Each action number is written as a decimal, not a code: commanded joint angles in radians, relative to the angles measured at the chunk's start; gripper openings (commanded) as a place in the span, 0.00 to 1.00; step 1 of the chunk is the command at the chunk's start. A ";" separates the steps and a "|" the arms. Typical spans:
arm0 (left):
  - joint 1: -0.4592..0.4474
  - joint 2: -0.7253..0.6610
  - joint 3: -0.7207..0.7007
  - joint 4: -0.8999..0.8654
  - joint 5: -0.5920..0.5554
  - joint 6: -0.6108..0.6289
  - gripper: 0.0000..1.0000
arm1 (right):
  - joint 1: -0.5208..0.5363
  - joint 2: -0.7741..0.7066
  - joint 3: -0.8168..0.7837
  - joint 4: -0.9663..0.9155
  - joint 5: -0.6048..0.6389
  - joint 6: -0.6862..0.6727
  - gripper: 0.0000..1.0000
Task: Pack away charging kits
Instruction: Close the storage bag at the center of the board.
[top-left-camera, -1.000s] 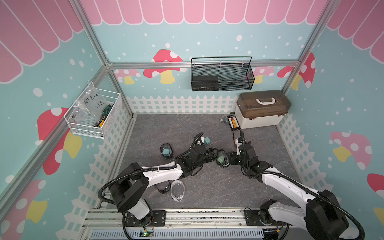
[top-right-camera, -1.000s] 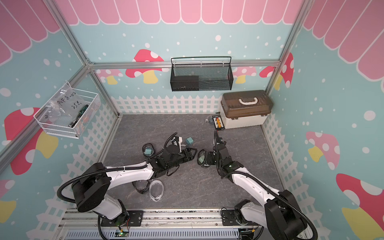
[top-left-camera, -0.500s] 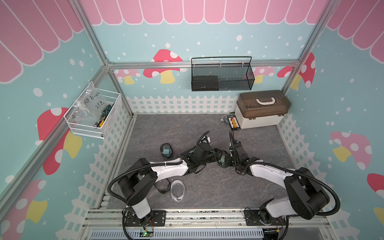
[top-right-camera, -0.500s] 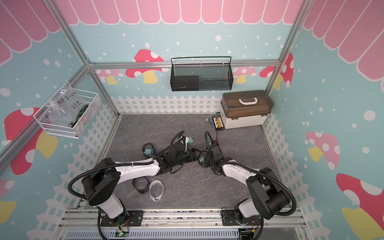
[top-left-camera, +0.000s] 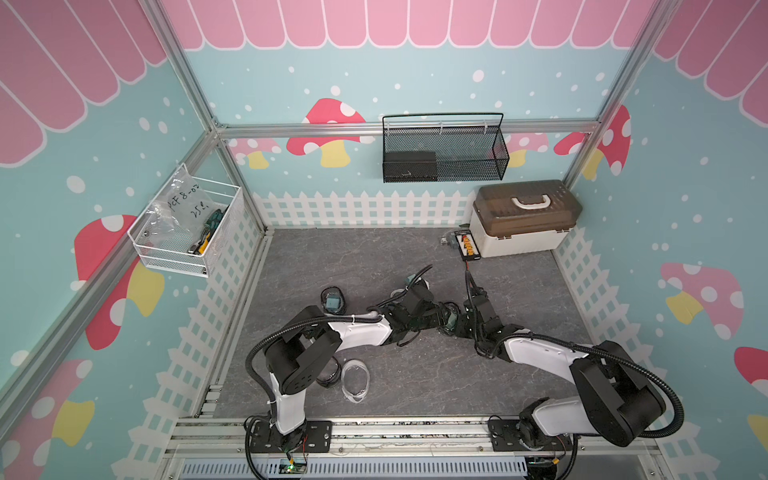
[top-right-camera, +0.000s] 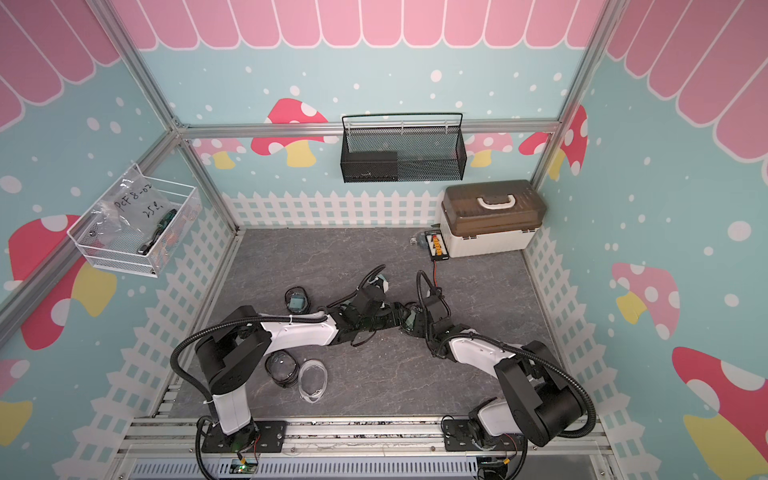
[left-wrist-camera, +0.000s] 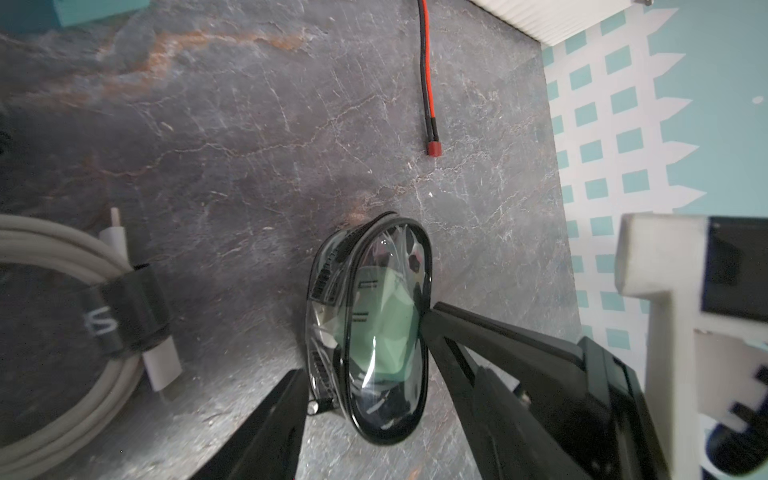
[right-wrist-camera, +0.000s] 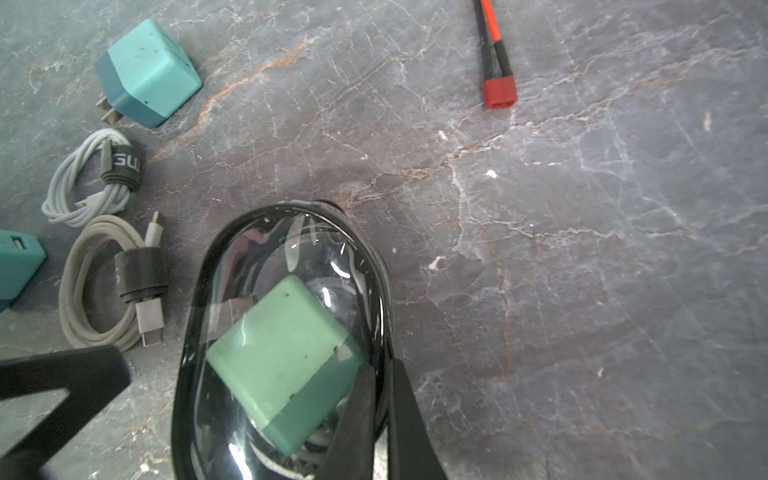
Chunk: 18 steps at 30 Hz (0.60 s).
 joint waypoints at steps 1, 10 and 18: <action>-0.004 0.032 0.046 -0.035 0.009 -0.014 0.66 | -0.010 0.016 -0.015 -0.024 0.016 -0.001 0.06; 0.009 0.107 0.108 -0.064 0.032 -0.022 0.66 | -0.032 0.096 -0.023 0.040 -0.010 -0.003 0.00; 0.026 0.133 0.132 -0.051 0.073 -0.017 0.66 | -0.044 0.091 -0.053 0.099 -0.038 -0.019 0.00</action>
